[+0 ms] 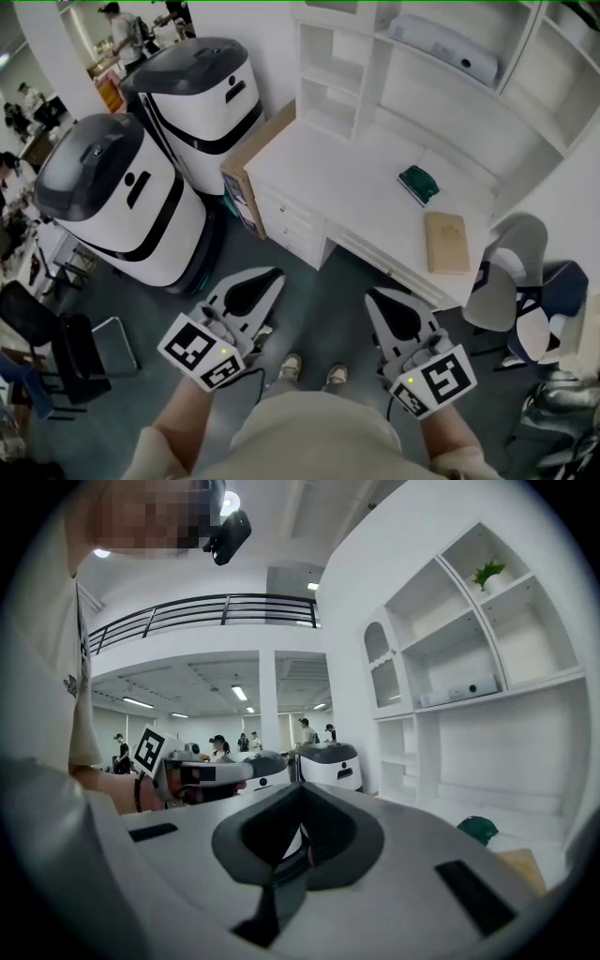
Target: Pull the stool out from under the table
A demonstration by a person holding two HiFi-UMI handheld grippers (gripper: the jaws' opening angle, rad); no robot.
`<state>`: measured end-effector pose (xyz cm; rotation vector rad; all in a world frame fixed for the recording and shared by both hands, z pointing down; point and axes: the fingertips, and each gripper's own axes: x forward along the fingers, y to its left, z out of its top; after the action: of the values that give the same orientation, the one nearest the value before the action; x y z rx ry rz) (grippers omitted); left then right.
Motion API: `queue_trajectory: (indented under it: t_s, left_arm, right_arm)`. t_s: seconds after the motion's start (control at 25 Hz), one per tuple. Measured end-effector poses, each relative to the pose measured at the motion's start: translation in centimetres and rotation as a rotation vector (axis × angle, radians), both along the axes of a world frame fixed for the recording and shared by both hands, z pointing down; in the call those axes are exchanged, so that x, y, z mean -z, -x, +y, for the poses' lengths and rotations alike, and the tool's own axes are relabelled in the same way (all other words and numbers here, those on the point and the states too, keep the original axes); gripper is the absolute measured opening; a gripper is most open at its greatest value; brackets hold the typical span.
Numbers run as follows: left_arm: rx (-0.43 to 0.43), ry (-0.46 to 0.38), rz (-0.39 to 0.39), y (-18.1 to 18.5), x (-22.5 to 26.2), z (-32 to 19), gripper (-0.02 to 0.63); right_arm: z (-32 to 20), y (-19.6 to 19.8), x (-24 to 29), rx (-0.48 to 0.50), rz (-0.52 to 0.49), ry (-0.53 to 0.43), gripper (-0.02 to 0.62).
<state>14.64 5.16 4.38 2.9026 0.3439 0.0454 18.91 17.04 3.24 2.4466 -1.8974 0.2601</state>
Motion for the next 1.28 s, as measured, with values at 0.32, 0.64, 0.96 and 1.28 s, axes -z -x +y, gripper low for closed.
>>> queue_trajectory:
  t_s: [0.32,0.64,0.96,1.28]
  left_arm:
    - [-0.089,-0.025,0.009,-1.5,0.9,4.3,0.034]
    - [-0.108,-0.059,0.004,-2.0,0.8,6.1,0.034]
    - [-0.104,-0.08,-0.011,-2.3,0.7,6.9,0.034]
    - [-0.103,-0.082,-0.002,-2.7,1.1,7.2,0.035]
  right_arm:
    - [5.0,-0.8,2.0,-0.107,0.016,-0.049,0.021]
    - [6.2,-0.8,2.0,-0.13,0.025,-0.044,0.021]
    - [7.5,-1.5,1.9,-0.153,0.024,-0.043,0.021]
    - [7.2,-1.4,1.6,-0.128,0.049,-0.011,0.021]
